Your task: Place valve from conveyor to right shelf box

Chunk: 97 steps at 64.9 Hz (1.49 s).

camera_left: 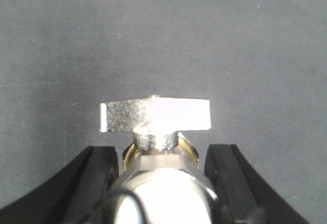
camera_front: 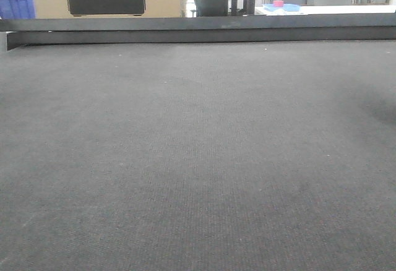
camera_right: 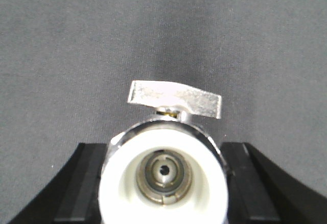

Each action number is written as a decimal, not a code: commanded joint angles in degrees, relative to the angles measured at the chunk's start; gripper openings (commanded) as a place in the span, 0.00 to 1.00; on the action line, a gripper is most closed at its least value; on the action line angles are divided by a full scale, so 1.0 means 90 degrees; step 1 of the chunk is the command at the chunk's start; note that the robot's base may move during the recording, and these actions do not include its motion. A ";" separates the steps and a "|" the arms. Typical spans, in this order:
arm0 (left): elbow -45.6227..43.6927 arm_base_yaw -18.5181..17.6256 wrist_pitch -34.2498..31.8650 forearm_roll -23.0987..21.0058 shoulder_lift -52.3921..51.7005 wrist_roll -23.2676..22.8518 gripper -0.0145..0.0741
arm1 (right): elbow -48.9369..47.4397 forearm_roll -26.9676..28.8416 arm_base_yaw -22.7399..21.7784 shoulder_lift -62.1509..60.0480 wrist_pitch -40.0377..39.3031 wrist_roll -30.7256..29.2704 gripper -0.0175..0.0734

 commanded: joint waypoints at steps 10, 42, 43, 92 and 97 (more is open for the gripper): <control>0.1163 -0.0027 -0.0670 -0.0025 -0.0861 -0.0073 0.04 | 0.0874 -0.0030 0.0005 -0.0718 -0.0618 -0.0036 0.02; 0.2301 -0.0027 -0.1732 -0.0025 -0.3007 -0.0073 0.04 | 0.0982 -0.0030 0.0005 -0.2677 -0.1330 -0.0036 0.02; 0.2301 -0.0027 -0.1790 -0.0025 -0.3097 -0.0073 0.04 | 0.0969 -0.0030 0.0005 -0.2750 -0.1344 -0.0036 0.02; 0.2301 -0.0027 -0.2400 0.0057 -0.3840 -0.0073 0.04 | -0.0031 -0.0030 0.0005 -0.2977 -0.1435 -0.0036 0.02; 0.2301 -0.0027 -0.2468 0.0057 -0.3840 -0.0073 0.04 | -0.0031 -0.0030 0.0005 -0.2977 -0.1435 -0.0036 0.02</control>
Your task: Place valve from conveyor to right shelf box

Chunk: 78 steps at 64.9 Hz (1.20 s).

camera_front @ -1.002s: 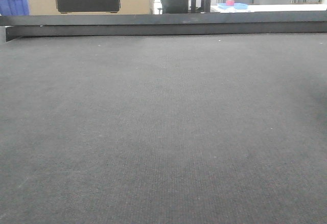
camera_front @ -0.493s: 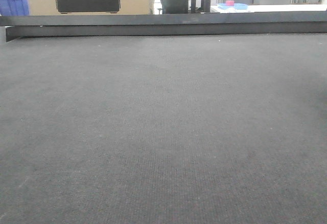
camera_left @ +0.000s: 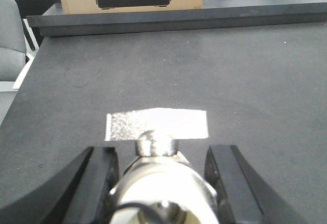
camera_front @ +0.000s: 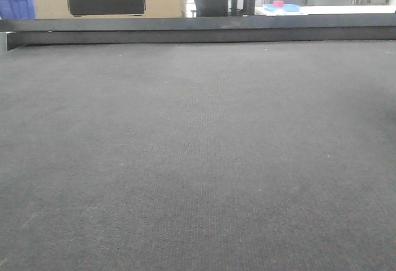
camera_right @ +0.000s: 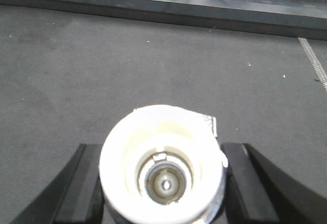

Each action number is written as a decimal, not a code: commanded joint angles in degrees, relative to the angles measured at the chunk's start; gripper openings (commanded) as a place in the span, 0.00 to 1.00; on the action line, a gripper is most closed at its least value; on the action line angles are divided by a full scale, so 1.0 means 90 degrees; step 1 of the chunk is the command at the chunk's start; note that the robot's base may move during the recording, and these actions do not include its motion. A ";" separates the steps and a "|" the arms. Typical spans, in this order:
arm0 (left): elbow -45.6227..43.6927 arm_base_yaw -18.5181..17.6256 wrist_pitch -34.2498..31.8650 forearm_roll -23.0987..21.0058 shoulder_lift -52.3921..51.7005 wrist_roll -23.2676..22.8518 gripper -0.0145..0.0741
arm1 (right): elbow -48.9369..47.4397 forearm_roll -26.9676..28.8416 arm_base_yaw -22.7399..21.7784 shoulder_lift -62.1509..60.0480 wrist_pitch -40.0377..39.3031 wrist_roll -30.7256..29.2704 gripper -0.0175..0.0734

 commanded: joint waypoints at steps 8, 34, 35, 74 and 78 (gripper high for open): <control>-0.0034 -0.0027 -0.0374 0.0000 -0.0059 -0.0032 0.04 | -0.0103 -0.0036 0.0005 -0.0075 -0.0521 -0.0025 0.02; -0.0034 -0.0027 -0.0374 0.0000 -0.0059 -0.0032 0.04 | -0.0103 -0.0036 0.0005 -0.0075 -0.0521 -0.0025 0.02; -0.0034 -0.0027 -0.0374 0.0000 -0.0059 -0.0032 0.04 | -0.0103 -0.0036 0.0005 -0.0075 -0.0521 -0.0025 0.02; -0.0034 -0.0027 -0.0374 0.0000 -0.0059 -0.0032 0.04 | -0.0103 -0.0036 0.0005 -0.0075 -0.0521 -0.0025 0.02; -0.0034 -0.0027 -0.0374 0.0000 -0.0059 -0.0032 0.04 | -0.0103 -0.0036 0.0005 -0.0031 -0.0522 -0.0025 0.02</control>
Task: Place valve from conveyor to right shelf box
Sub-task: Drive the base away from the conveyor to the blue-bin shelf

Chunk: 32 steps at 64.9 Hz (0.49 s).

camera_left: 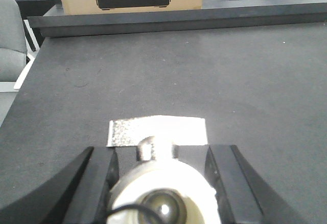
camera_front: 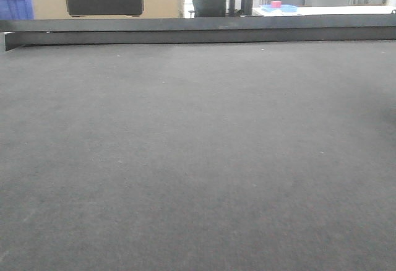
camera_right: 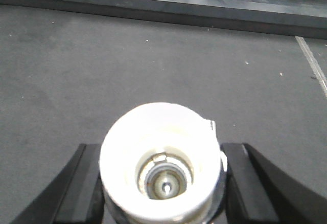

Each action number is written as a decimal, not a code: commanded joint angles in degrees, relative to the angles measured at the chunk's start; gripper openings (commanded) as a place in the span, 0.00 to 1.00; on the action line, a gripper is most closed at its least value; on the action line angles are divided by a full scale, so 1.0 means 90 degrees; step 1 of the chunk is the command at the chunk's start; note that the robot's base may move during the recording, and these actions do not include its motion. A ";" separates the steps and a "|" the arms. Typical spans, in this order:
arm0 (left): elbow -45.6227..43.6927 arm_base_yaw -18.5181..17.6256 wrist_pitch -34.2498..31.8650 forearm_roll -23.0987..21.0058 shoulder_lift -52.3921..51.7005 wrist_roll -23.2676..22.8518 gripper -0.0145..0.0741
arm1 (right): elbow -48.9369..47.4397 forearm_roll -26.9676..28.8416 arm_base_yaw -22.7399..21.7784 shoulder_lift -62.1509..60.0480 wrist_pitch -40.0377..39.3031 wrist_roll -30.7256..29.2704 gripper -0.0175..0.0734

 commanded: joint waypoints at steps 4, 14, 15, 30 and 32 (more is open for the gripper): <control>-0.0034 -0.0027 -0.0374 0.0000 -0.0059 -0.0032 0.04 | -0.0103 -0.0047 0.0005 0.0000 -0.0522 -0.0025 0.02; -0.0034 -0.0027 -0.0374 0.0000 -0.0059 -0.0032 0.04 | -0.0103 -0.0047 0.0005 0.0143 -0.0556 -0.0025 0.02; -0.0034 -0.0027 -0.0374 0.0000 -0.0059 -0.0032 0.04 | -0.0103 -0.0047 0.0005 0.0155 -0.0556 -0.0025 0.02; -0.0034 -0.0027 -0.0374 0.0000 -0.0059 -0.0032 0.04 | -0.0103 -0.0047 0.0005 0.0247 -0.0576 -0.0025 0.02; -0.0034 -0.0027 -0.0374 0.0000 -0.0059 -0.0032 0.04 | -0.0103 -0.0047 0.0005 0.0247 -0.0576 -0.0025 0.02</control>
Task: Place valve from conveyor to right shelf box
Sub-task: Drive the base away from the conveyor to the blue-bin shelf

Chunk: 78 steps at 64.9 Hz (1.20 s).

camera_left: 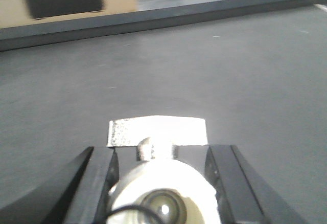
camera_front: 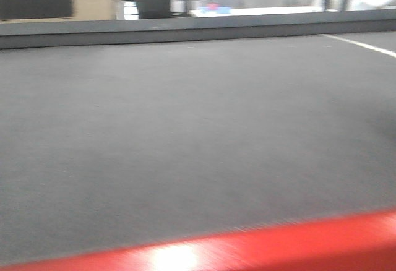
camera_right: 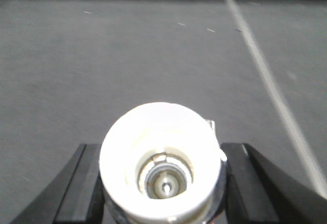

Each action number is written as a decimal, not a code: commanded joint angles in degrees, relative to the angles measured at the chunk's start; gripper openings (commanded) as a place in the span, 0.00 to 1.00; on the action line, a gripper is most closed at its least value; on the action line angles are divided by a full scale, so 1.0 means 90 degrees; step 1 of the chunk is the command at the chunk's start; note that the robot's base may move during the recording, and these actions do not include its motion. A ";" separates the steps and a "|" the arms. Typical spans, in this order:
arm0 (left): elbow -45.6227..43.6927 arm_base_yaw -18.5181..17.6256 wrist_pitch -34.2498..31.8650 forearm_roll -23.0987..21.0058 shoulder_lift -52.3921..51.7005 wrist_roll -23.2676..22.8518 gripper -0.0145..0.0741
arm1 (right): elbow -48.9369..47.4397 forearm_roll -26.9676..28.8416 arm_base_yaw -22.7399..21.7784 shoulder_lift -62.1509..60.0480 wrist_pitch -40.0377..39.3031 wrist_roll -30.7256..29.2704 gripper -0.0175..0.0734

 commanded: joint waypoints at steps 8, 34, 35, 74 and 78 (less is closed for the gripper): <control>-0.0034 -0.0027 -0.0374 -0.0048 -0.0059 -0.0032 0.04 | -0.0103 -0.0062 0.0005 -0.0057 -0.0494 -0.0025 0.02; -0.0034 -0.0027 -0.0374 -0.0048 -0.0059 -0.0032 0.04 | -0.0103 -0.0062 0.0005 -0.0057 -0.0494 -0.0025 0.02; -0.0034 -0.0027 -0.0374 -0.0048 -0.0059 -0.0032 0.04 | -0.0103 -0.0062 0.0005 -0.0057 -0.0494 -0.0025 0.02; -0.0034 -0.0027 -0.0374 -0.0048 -0.0059 -0.0032 0.04 | -0.0103 -0.0062 0.0005 -0.0057 -0.0494 -0.0025 0.02; -0.0034 -0.0027 -0.0374 -0.0048 -0.0059 -0.0032 0.04 | -0.0103 -0.0062 0.0005 -0.0057 -0.0494 -0.0025 0.02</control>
